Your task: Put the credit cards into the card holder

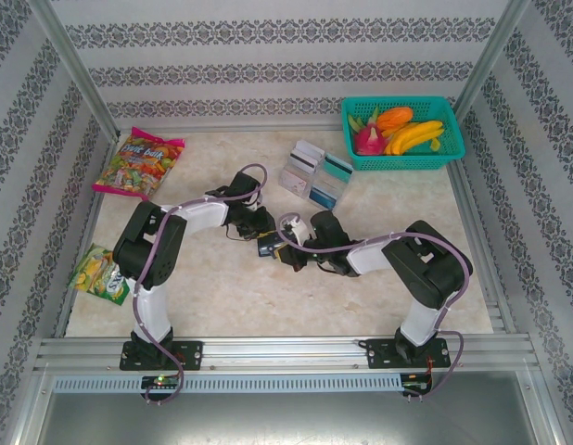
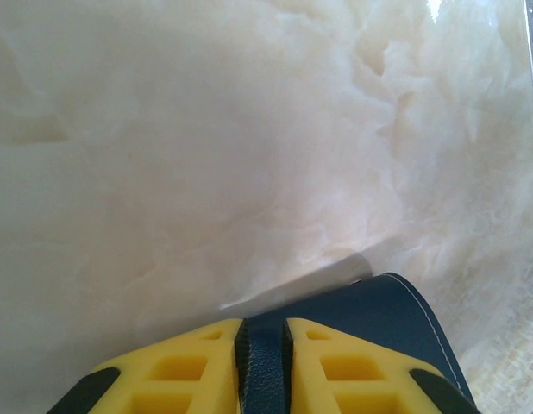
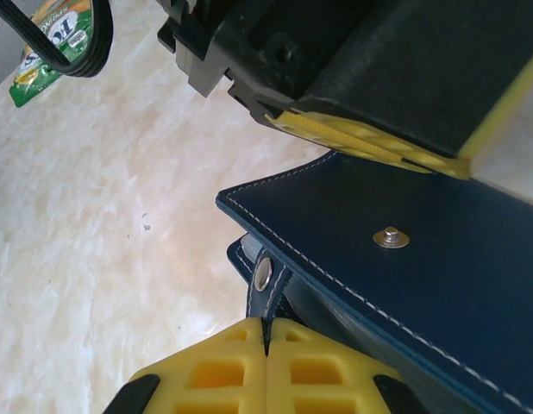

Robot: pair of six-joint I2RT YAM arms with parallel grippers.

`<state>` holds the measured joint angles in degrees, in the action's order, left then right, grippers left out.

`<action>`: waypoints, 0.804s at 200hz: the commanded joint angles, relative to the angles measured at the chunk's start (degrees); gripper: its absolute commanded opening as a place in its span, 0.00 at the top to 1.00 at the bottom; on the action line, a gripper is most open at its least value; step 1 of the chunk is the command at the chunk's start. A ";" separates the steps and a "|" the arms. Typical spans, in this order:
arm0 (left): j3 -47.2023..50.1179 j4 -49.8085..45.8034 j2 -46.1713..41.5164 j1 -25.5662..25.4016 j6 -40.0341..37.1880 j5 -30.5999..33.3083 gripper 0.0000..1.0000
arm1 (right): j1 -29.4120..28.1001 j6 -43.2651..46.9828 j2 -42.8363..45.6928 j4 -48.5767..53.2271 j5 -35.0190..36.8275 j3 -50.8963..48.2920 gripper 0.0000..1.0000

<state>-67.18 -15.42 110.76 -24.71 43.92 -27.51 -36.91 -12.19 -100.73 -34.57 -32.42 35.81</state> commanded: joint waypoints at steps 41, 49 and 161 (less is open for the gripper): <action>4.53 -1.20 3.06 0.64 0.04 4.03 0.78 | 3.45 -7.63 0.47 -16.02 -0.09 -5.44 1.00; 4.57 -1.27 3.19 0.64 0.08 3.89 0.78 | 3.82 -8.37 0.15 -17.17 -0.38 -5.70 1.00; 0.53 -2.90 4.29 2.20 -0.63 1.84 0.78 | 4.30 -10.99 -1.56 -25.20 -3.28 -4.16 1.00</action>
<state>-67.16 -12.99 111.20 -23.94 44.14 -28.34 -33.10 -22.61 -101.34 -54.72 -33.15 30.35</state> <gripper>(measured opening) 0.223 0.045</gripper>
